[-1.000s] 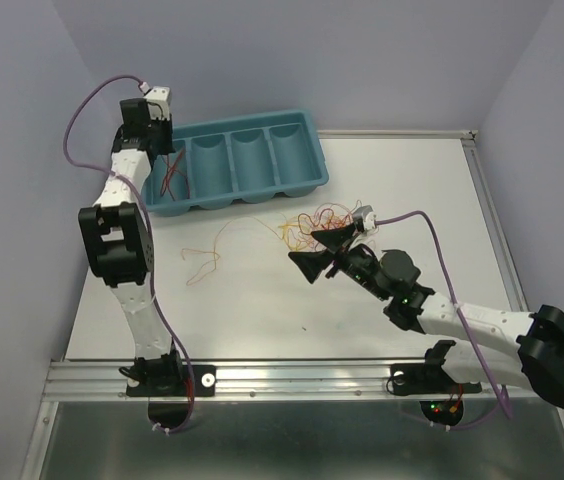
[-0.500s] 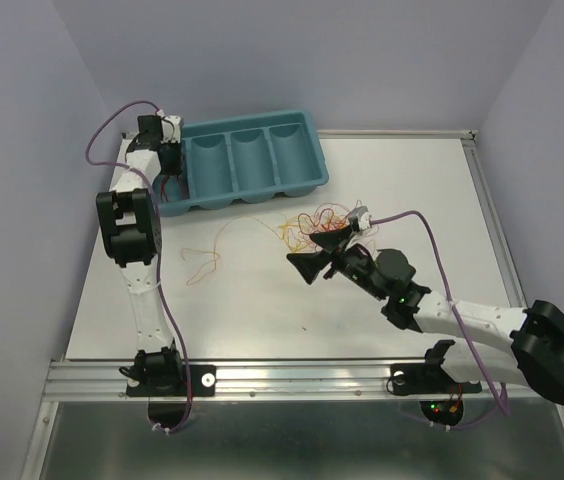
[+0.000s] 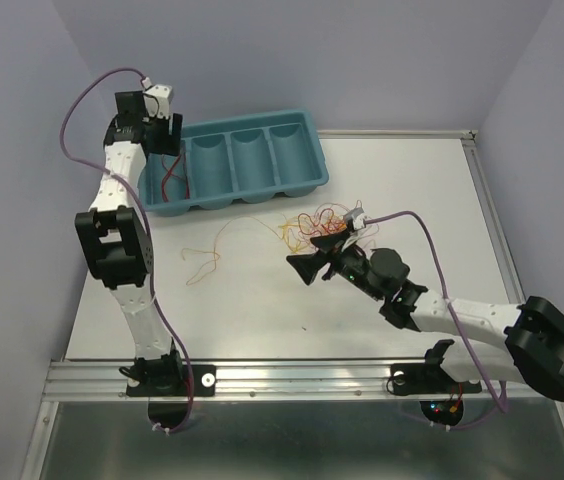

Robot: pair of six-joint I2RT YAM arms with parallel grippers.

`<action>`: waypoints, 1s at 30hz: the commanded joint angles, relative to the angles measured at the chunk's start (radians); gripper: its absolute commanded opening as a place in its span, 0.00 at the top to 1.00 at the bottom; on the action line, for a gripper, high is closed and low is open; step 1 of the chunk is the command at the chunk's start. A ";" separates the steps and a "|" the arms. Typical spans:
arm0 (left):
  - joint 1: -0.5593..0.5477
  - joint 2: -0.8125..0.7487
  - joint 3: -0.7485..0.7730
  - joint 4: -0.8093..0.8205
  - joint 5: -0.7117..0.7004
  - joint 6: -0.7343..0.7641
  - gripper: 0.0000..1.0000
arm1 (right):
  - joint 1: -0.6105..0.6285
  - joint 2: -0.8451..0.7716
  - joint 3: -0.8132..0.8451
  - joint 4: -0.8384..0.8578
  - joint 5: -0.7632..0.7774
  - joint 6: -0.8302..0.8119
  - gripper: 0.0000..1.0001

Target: Untangle the cables

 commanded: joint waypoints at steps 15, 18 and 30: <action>-0.433 -0.568 -0.653 0.139 0.068 0.477 0.07 | -0.060 0.260 0.344 -0.484 0.242 0.017 0.13; -0.446 -0.567 -0.681 0.163 0.137 0.491 0.07 | -0.070 0.321 0.365 -0.490 0.239 -0.004 0.13; -0.451 -0.461 -0.766 0.345 0.268 0.586 0.07 | -0.117 0.496 0.451 -0.443 0.242 -0.034 0.20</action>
